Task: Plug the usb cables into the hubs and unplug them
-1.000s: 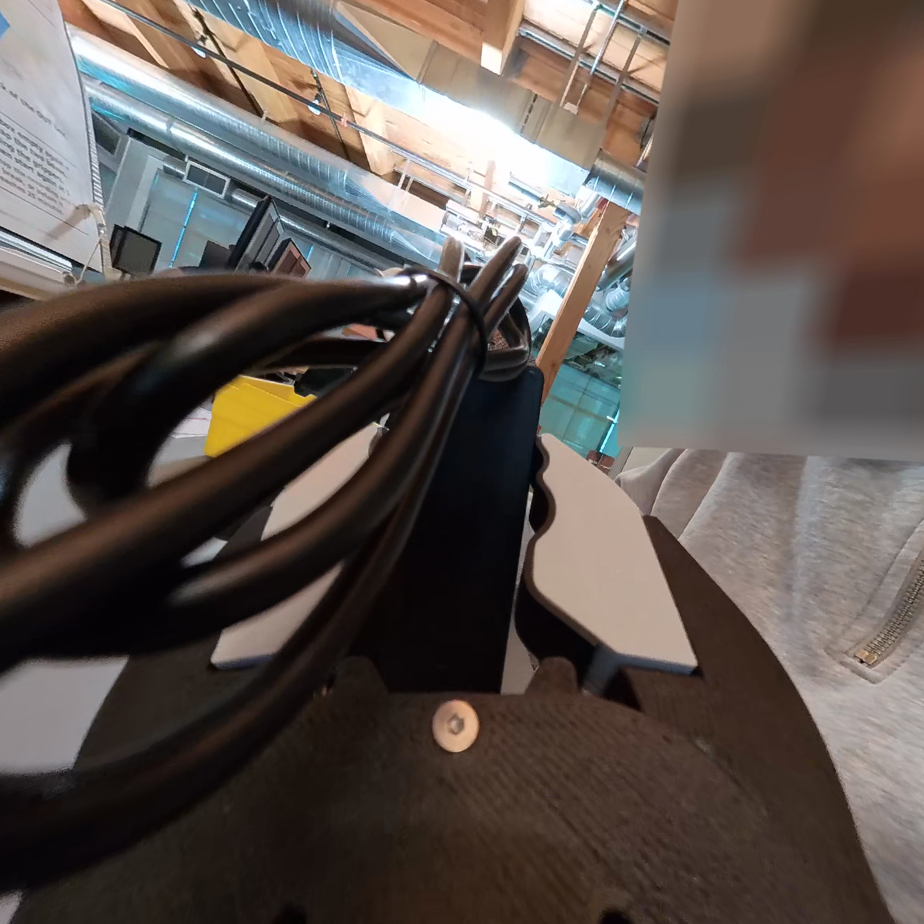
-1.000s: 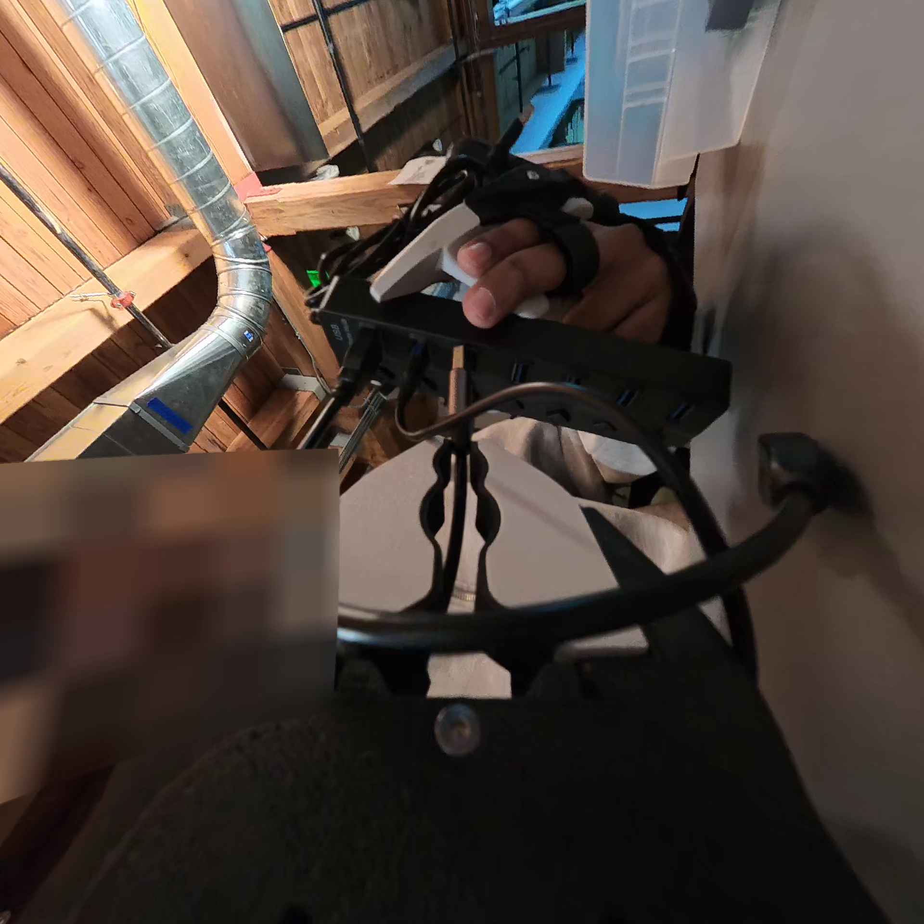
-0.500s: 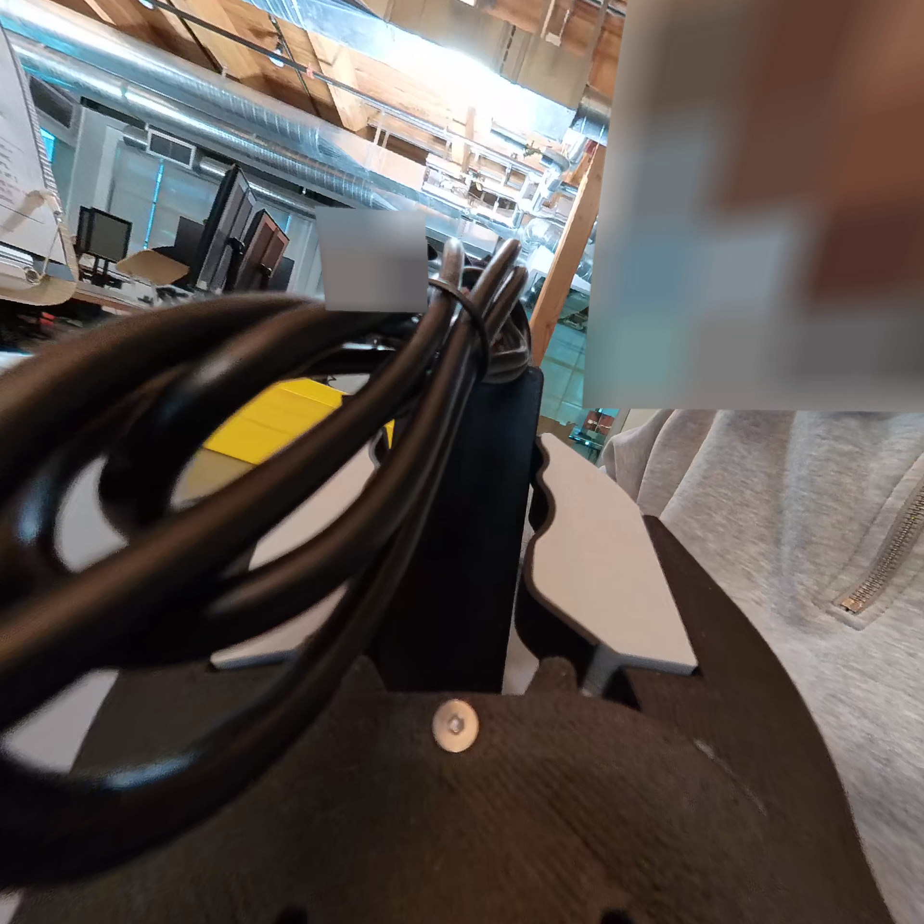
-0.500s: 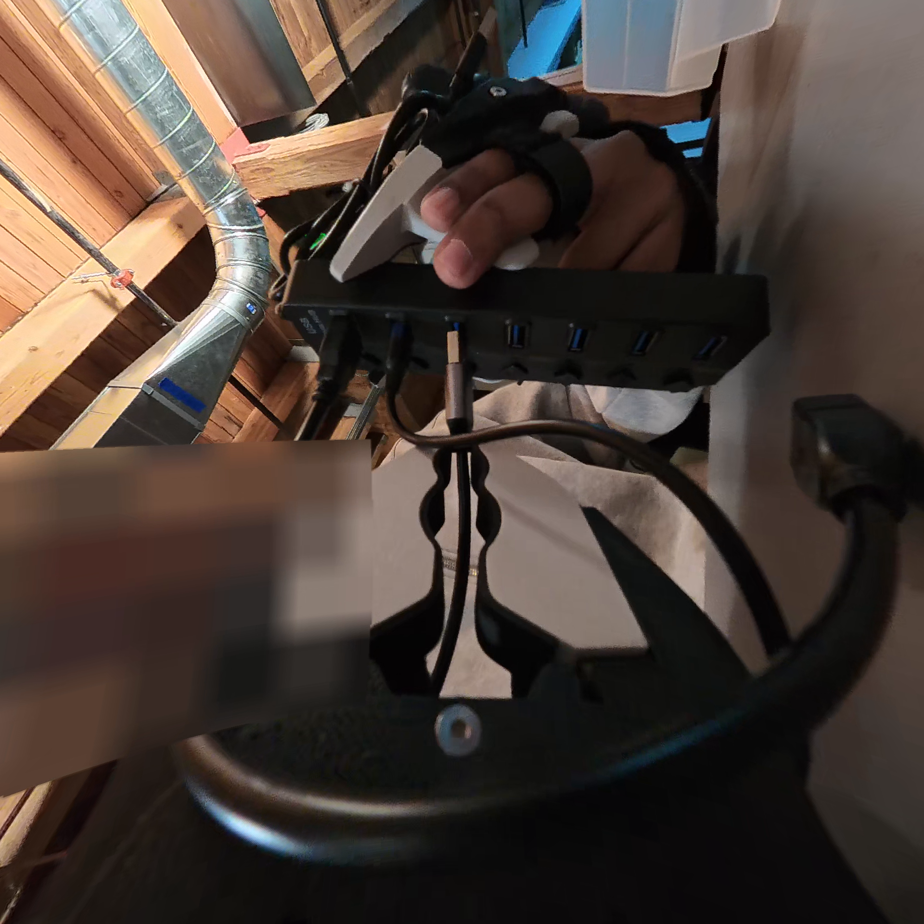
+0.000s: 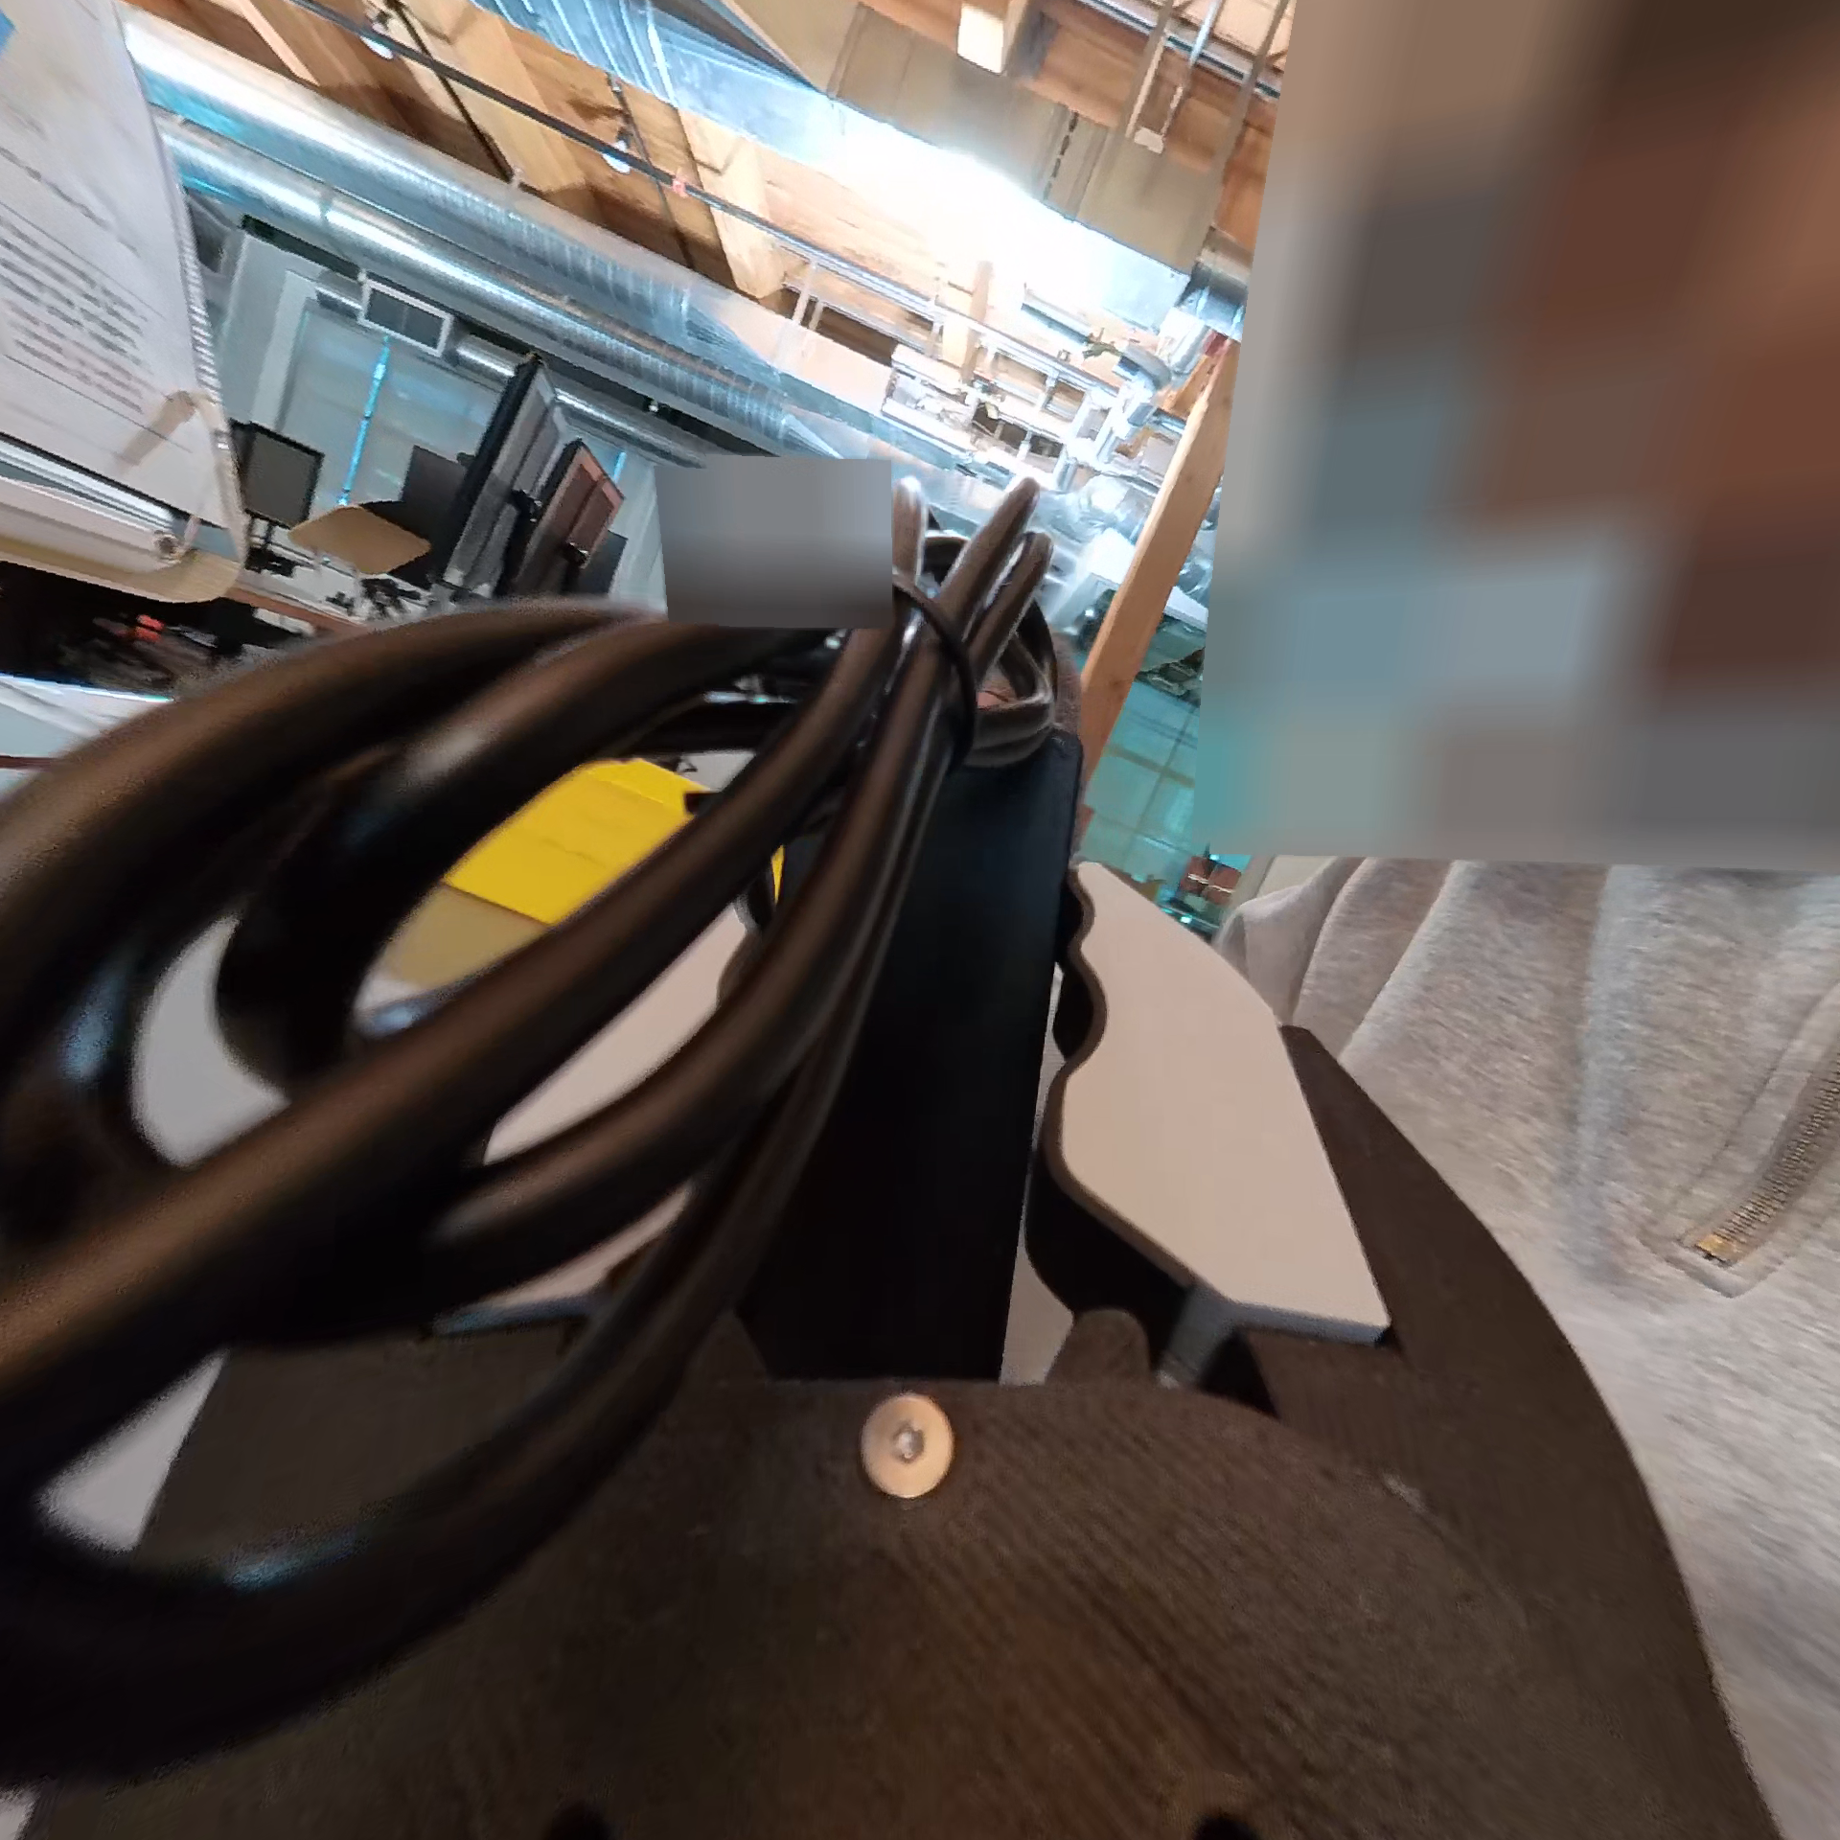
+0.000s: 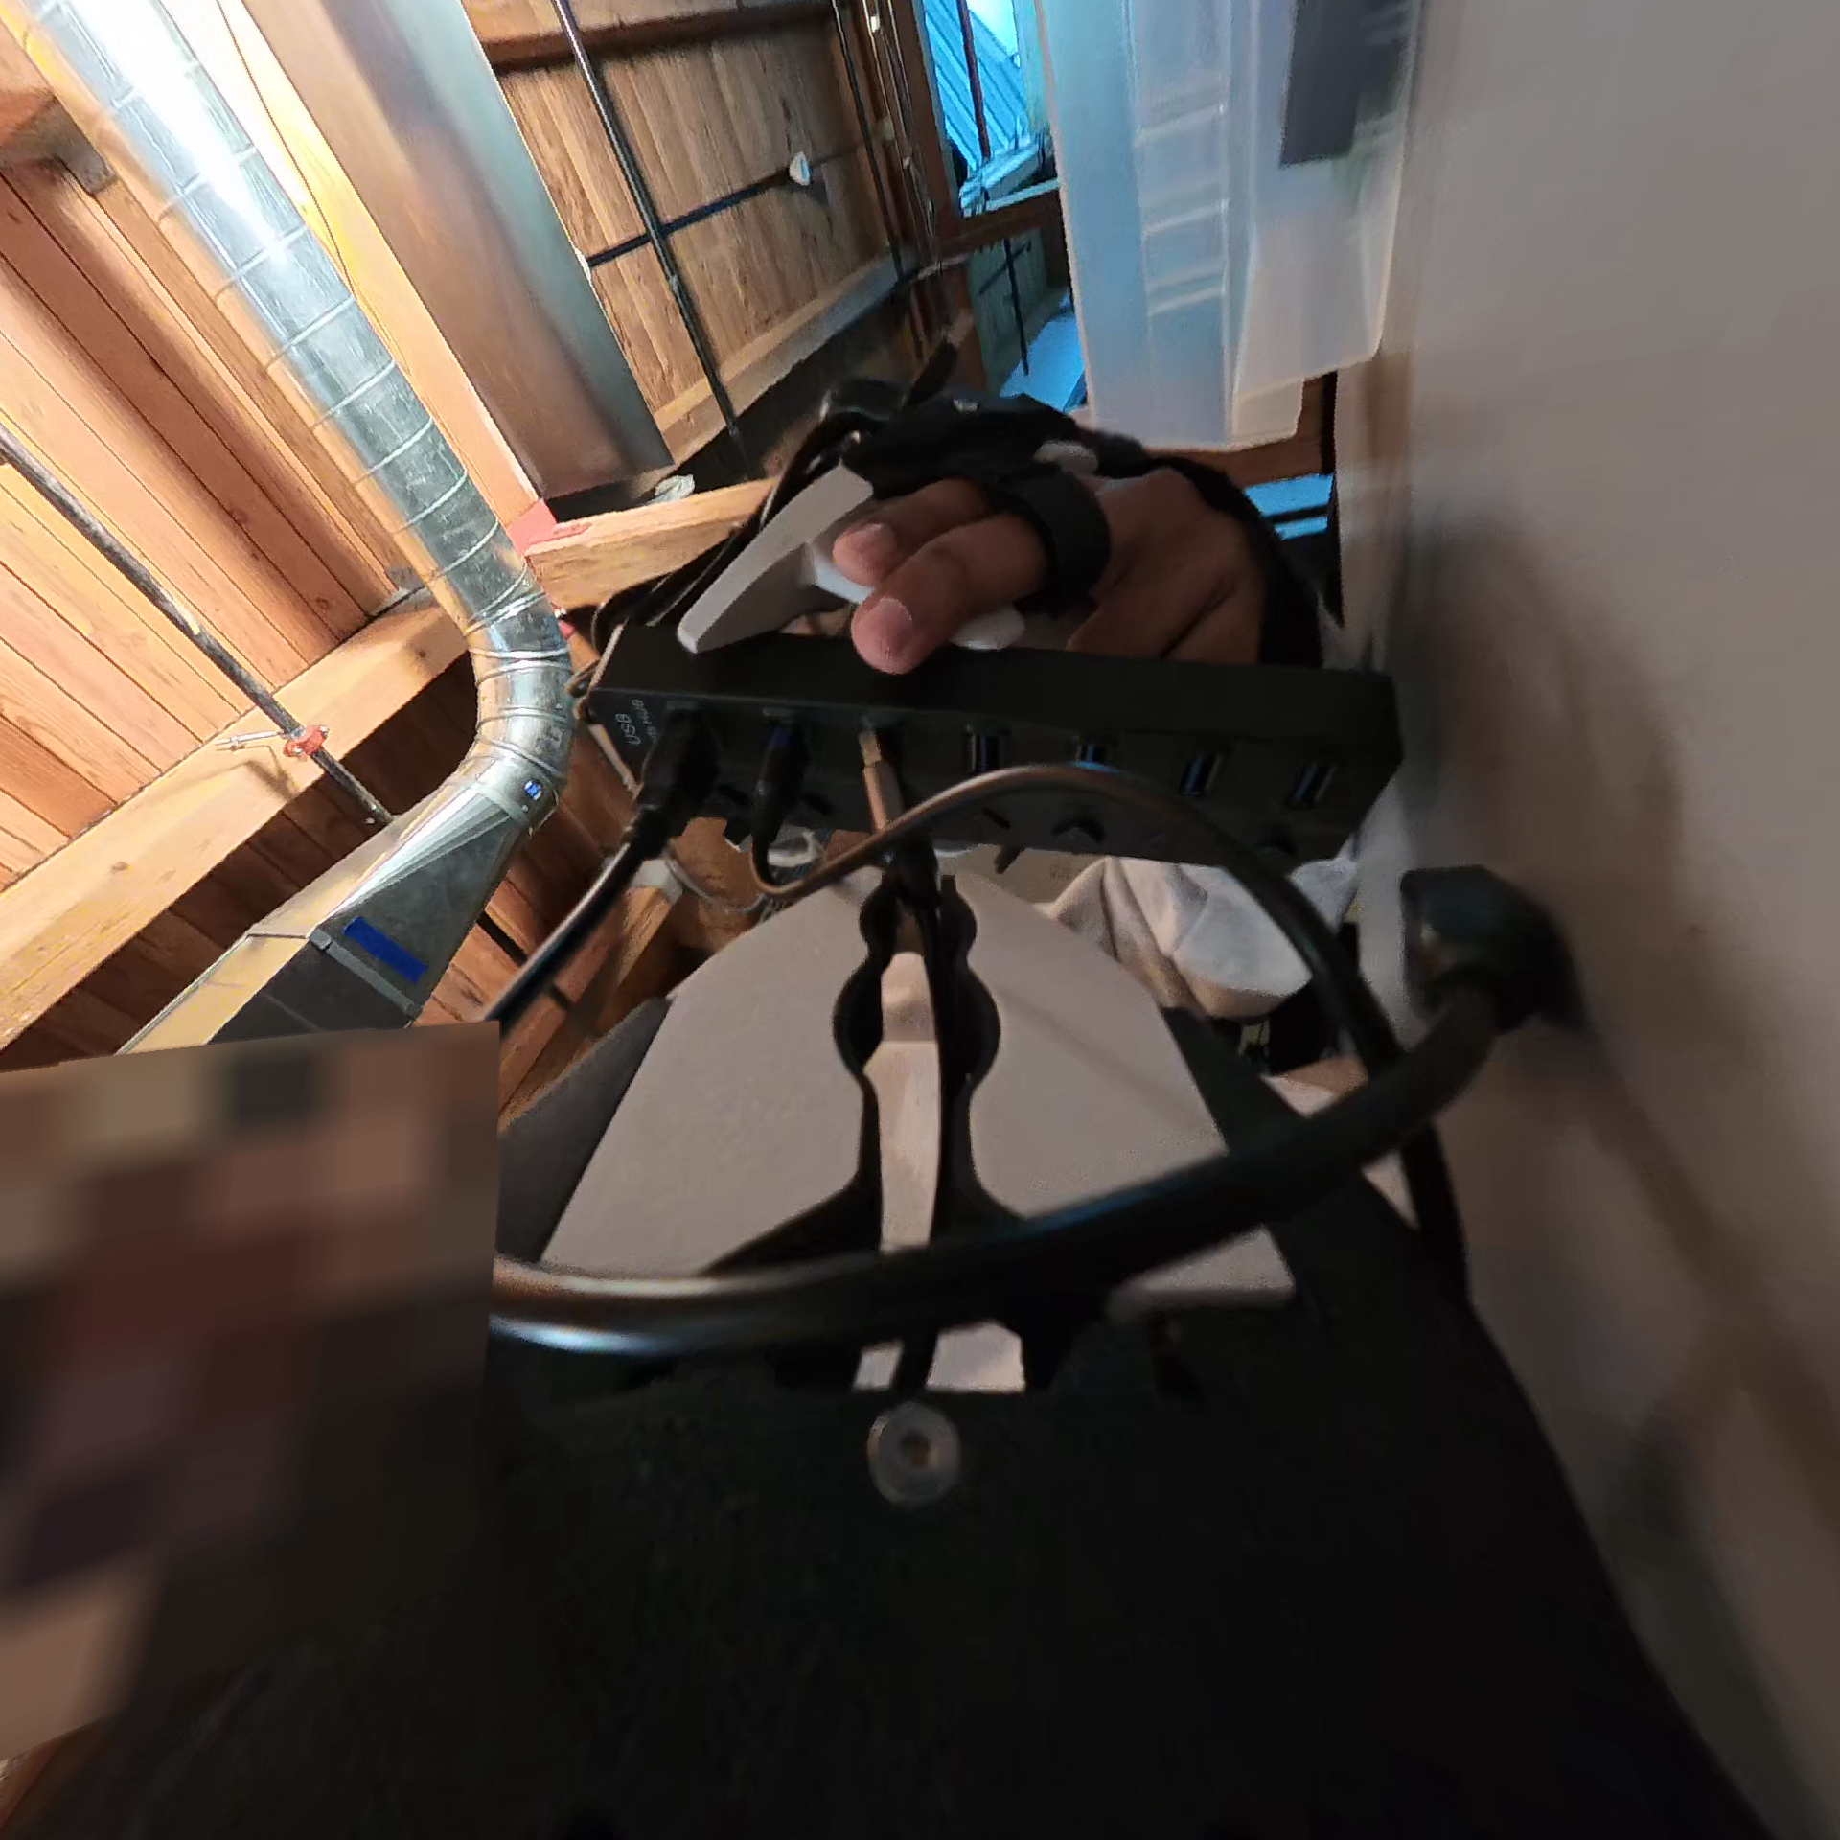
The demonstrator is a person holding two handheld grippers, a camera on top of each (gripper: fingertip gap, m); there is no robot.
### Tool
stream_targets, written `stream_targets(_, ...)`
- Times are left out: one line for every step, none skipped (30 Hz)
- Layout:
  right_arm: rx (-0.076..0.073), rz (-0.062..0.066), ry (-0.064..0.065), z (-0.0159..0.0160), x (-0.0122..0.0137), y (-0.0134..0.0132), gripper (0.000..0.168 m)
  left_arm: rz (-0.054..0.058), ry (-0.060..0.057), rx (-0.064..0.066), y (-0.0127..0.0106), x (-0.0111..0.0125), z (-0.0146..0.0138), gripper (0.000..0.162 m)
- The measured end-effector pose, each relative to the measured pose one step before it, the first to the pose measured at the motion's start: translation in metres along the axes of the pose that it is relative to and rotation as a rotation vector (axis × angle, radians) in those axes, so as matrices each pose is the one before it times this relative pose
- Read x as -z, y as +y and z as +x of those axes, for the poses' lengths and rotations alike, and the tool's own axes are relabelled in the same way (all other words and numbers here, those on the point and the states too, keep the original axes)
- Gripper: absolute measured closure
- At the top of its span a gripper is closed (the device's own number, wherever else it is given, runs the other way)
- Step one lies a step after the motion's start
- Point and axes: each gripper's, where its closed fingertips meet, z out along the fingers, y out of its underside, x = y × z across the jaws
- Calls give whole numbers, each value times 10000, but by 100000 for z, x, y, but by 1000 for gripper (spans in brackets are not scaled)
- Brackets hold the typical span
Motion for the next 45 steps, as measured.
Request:
stream_targets(105, 191, 64, 28, 153, -313, 160, -31, -220, -104, 72, 22, -344, 105)
stream_targets(112, 160, 124, 104, 204, -321, 160, -54, -257, -86, 137, -14, -379, 104)
stream_targets(144, 149, 130, 113, 224, -318, 160, -42, -275, -53, 131, -32, -416, 104)
stream_targets(181, 118, 108, 55, 212, -273, 160, 14, -319, -44, 49, -51, -469, 103)
stream_targets(234, 101, 133, 40, 185, -243, 160, 93, -290, 75, -125, -43, -444, 103)
stream_targets(323, 75, 255, 117, 162, -200, 160, 99, -218, 116, -113, 23, -366, 103)
stream_targets(375, 15, 397, 281, 140, -130, 160, 110, -222, 109, -142, 74, -398, 103)
stream_targets(401, -27, 459, 374, 141, -71, 160, 94, -339, 121, -168, 104, -568, 103)
stream_targets(393, -10, 453, 404, 130, -91, 161, 103, -349, 135, -198, 131, -619, 102)
stream_targets(361, 65, 370, 315, 139, -177, 162, 135, -326, 139, -221, 160, -593, 102)
stream_targets(315, 126, 203, 81, 136, -249, 164, 131, -392, 149, -224, 144, -687, 101)
stream_targets(291, 134, 55, -122, 114, -260, 166, 146, -417, 175, -213, 159, -729, 101)
stream_targets(225, 63, 168, 50, 121, -190, 167, 162, -383, 225, -218, 151, -705, 100)
stream_targets(257, 33, 325, 282, 164, -163, 168, 155, -268, 248, -199, 145, -566, 100)
stream_targets(351, 70, 415, 389, 204, -215, 168, 112, -184, 233, -161, 130, -457, 100)
stream_targets(420, 91, 467, 420, 230, -274, 168, 68, -135, 170, -124, 104, -345, 100)
stream_targets(441, 80, 465, 418, 232, -276, 168, 36, -95, 99, -89, 76, -256, 100)
stream_targets(453, 58, 397, 323, 229, -261, 166, 12, -53, 49, -49, 41, -141, 100)
stream_targets(409, 1, 326, 260, 211, -169, 163, 6, -14, 18, -24, 17, -44, 100)
stream_targets(321, -63, 272, 204, 186, -70, 160, -7, 10, -1, 11, -15, 21, 100)
stream_targets(280, -95, 207, 130, 162, -4, 157, -11, 17, -17, 18, -19, 48, 100)
stream_targets(292, -129, 126, 29, 124, 45, 153, -16, 38, -13, 26, -17, 64, 100)
stream_targets(333, -138, 142, 51, 135, 43, 151, -18, 26, -14, 16, -10, 54, 100)
stream_targets(411, -61, 230, 155, 196, -83, 149, 0, -2, -15, -7, -3, -6, 100)
stream_targets(530, 47, 317, 234, 294, -255, 146, 9, -3, 6, -16, 22, -23, 100)
stream_targets(650, 79, 377, 291, 384, -324, 141, 2, 17, 25, -11, 21, -20, 100)
stream_targets(780, 67, 481, 406, 453, -357, 136, -2, 8, 24, -25, 16, -26, 100)
stream_targets(934, 58, 534, 450, 510, -351, 131, -3, -7, 16, -11, 23, -50, 100)
stream_targets(1003, 50, 494, 396, 496, -313, 129, -1, 1, 18, -10, 13, -24, 100)
stream_targets(999, 12, 478, 388, 446, -239, 126, -3, 17, 26, -13, 11, -5, 100)
stream_targets(985, -4, 442, 342, 371, -142, 124, -10, 24, 26, 10, 2, 15, 101)
stream_targets(1014, -30, 340, 173, 314, -62, 125, -8, 20, 25, -5, -6, 8, 101)
stream_targets(1060, -29, 244, 3, 223, -10, 125, -1, 7, 20, 3, -1, -5, 101)
stream_targets(1088, -58, 157, -160, 137, 93, 126, 4, 7, 17, -2, 8, 0, 101)
stream_targets(1055, -118, 99, -259, 34, 173, 127, 2, 9, 25, -5, 6, 0, 101)
stream_targets(905, -134, 97, -277, -67, 184, 128, 5, 3, 22, -14, 12, -10, 101)
stream_targets(689, -118, 6, -411, -198, 121, 130, 5, 8, 26, -14, 1, -8, 102)
stream_targets(428, -55, -87, -550, -287, -54, 130, 5, 8, 28, -2, 7, -5, 101)
stream_targets(237, -36, -131, -554, -323, -159, 130, 6, 8, 26, -4, 6, -7, 101)
stream_targets(166, -93, -70, -399, -327, -111, 131, 9, 9, 23, -8, 4, -7, 102)
stream_targets(191, -150, -7, -251, -292, -14, 133, 6, 9, 19, 2, 10, 11, 102)
stream_targets(239, -175, 39, -114, -258, 100, 134, 6, 10, 6, -8, -4, 17, 102)
stream_targets(273, -184, 39, -74, -233, 201, 136, 2, 12, 2, 7, -7, 25, 103)
stream_targets(247, -146, -17, -99, -231, 213, 137, 3, 14, -1, 17, -13, 34, 103)
stream_targets(153, -109, -43, -80, -214, 206, 137, 2, 12, 0, 5, -19, 31, 103)
